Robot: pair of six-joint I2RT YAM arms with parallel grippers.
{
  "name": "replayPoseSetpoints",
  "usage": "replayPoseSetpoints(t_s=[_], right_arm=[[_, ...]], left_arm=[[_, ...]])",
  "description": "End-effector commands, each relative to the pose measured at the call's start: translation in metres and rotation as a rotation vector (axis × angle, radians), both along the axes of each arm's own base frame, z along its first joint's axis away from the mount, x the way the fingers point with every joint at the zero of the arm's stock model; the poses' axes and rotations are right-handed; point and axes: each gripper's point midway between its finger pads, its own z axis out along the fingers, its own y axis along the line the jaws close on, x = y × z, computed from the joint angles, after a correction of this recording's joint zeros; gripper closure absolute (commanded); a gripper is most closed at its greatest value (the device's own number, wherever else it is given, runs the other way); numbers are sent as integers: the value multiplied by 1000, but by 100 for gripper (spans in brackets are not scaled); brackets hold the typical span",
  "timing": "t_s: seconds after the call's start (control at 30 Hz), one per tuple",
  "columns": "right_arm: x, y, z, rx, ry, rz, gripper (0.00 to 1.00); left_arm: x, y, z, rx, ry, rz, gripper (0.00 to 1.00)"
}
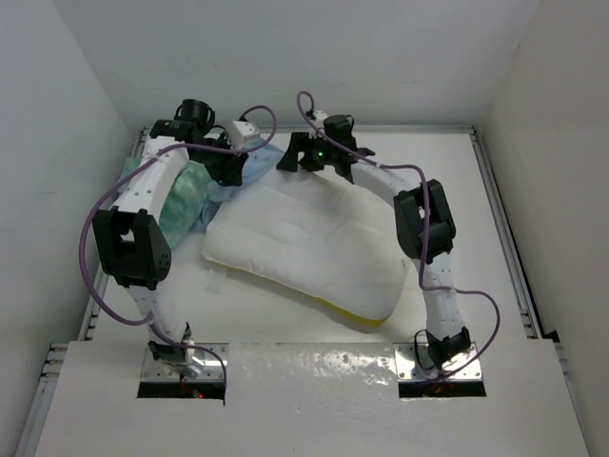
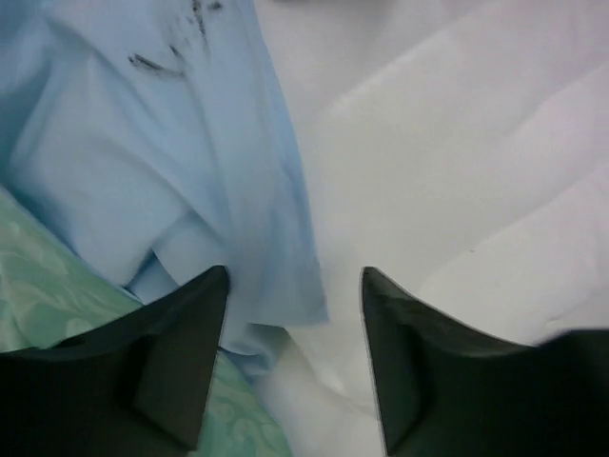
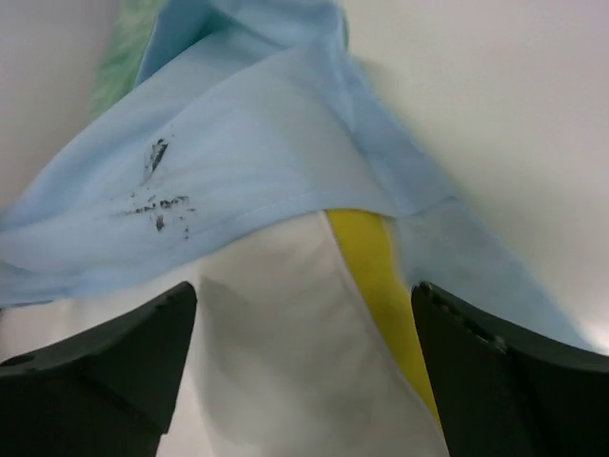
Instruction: Put the pillow into the pillowcase
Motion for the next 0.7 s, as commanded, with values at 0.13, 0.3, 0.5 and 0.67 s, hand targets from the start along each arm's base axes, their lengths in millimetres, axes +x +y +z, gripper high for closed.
replayPoseSetpoints(t_s=[0.13,0.3,0.5,0.67], right_arm=[[9,-55,52,-257,-244,-25,1],[-51,-64,102,-414,-445,80,22],[-143,-14,77,-520,-581,287,42],[-199,32,52,-519,-673,453,1]], left_arm=[[39,-2,48,-102,-110,175,12],[49,52,52,-143,-75,365,50],[21,52,-40,-13,100,304,50],[36,50,-63,-17,116,275,24]])
